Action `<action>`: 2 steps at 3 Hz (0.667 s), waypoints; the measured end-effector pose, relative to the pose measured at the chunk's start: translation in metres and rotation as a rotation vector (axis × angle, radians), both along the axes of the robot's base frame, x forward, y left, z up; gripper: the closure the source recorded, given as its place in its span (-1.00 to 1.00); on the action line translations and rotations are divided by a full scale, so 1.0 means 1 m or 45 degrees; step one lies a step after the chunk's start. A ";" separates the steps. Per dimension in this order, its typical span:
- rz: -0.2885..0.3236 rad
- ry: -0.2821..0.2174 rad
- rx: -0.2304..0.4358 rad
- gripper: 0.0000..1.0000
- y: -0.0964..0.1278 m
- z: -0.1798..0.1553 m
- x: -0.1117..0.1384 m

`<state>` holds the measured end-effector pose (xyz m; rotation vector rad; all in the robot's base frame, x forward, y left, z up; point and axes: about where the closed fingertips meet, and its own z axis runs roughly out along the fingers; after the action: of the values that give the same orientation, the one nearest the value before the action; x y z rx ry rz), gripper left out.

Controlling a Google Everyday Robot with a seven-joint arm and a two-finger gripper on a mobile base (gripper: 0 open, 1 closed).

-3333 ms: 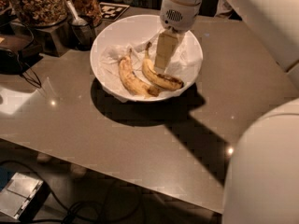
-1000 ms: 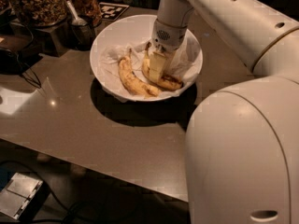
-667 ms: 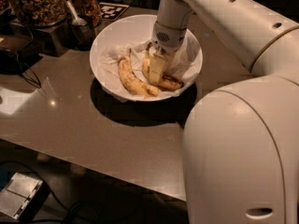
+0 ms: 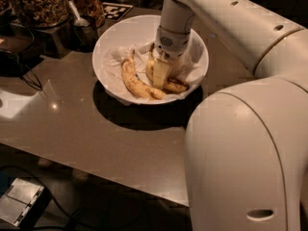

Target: Pick banana from white bowl

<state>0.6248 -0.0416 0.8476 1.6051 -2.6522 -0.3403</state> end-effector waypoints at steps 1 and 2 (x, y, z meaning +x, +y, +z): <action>0.000 0.000 0.000 0.66 0.000 -0.002 0.000; 0.000 0.000 0.000 1.00 0.000 -0.004 0.000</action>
Offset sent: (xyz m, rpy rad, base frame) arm -0.0004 -0.0004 -0.0025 0.0067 -0.0006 0.0062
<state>0.6248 -0.0416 0.8435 1.6052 -2.6523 -0.3403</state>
